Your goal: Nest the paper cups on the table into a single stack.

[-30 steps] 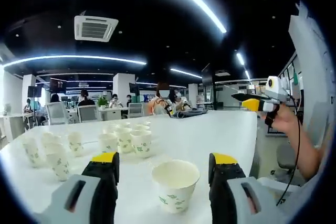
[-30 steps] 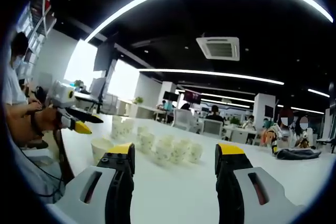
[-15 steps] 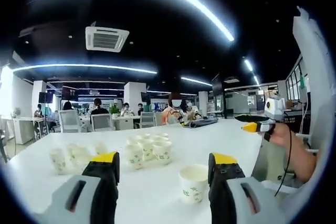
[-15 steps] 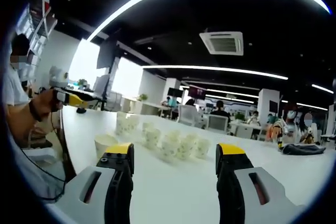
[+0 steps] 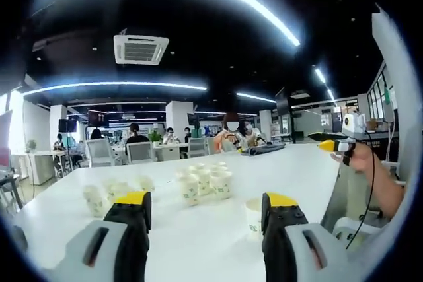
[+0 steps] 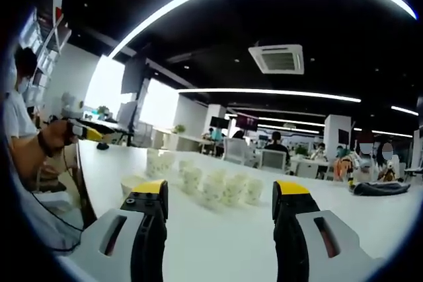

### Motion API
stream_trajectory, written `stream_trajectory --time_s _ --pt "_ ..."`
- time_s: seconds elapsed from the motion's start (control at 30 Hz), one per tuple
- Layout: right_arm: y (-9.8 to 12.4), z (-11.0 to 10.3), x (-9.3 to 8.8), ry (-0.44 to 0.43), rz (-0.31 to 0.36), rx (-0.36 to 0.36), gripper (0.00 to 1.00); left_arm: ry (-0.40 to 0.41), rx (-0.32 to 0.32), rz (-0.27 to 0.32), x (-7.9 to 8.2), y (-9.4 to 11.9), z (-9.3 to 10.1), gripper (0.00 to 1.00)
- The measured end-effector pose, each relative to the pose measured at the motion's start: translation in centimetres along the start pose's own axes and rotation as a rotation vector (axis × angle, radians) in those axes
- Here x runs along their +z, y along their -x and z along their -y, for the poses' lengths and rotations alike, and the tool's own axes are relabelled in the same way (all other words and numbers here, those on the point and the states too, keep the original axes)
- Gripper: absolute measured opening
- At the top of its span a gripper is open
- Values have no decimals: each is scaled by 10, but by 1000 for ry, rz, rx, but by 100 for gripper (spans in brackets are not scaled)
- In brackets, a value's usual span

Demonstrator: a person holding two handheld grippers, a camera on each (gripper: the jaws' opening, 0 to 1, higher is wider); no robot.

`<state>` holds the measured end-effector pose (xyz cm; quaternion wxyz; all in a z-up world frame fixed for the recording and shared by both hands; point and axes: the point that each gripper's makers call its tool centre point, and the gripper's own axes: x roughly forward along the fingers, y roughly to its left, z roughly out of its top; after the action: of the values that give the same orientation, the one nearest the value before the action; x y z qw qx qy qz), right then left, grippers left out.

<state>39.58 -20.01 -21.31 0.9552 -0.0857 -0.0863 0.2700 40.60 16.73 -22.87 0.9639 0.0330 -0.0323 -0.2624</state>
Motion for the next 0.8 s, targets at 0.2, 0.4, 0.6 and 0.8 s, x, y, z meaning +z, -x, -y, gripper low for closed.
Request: stream_trajectory --time_s 0.2,0.4,0.6,0.8 --pt "-4 -9 -1 -6 -2 22 67 11 16 27 10 8 -5 71" --pt "-9 -12 9 -25 15 35 69 16 10 28 14 7 -2 70" --pt "-15 -17 19 -25 97 48 71 14 0 25 11 10 3 68" --pt "-22 -19 13 -21 59 64 78 16 3 44 15 12 2 66"
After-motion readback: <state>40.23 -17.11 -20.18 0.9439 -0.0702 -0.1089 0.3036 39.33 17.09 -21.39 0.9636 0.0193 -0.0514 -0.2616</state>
